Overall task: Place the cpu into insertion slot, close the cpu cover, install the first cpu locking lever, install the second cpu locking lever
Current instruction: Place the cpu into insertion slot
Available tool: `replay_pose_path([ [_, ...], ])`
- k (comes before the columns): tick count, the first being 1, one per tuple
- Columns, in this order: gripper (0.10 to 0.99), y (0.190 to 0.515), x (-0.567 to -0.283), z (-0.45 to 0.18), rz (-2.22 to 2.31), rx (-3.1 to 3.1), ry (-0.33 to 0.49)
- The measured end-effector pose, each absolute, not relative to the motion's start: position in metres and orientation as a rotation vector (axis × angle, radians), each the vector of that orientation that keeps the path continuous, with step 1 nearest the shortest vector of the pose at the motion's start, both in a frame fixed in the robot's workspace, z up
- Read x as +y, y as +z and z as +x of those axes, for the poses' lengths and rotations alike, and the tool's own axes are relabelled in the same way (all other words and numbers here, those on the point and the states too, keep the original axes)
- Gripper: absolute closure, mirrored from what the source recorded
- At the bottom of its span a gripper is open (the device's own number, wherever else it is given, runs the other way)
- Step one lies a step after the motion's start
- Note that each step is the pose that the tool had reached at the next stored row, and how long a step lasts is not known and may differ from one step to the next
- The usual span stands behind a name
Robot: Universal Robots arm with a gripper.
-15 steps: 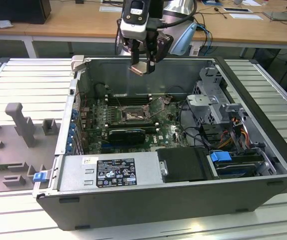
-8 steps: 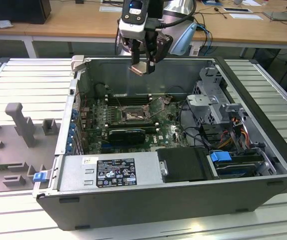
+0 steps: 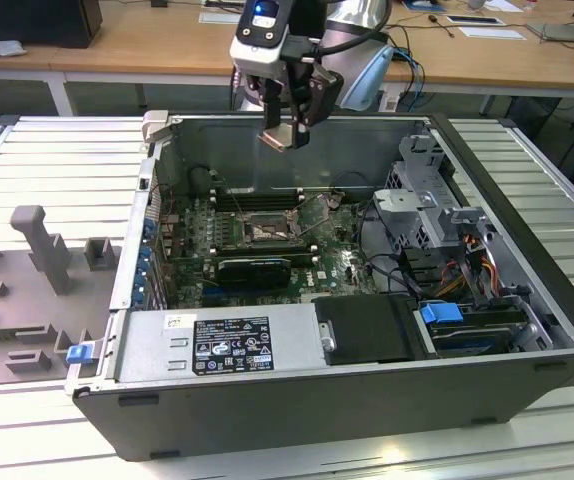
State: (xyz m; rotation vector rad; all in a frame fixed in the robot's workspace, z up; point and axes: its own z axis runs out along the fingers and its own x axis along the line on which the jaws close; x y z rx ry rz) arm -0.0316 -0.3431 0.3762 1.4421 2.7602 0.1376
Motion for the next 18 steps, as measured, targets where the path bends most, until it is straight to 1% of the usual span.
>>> replay_pose_path([
  [18,0.561,0.3762,-0.3431,-0.0321,1.572,2.684,0.135],
])
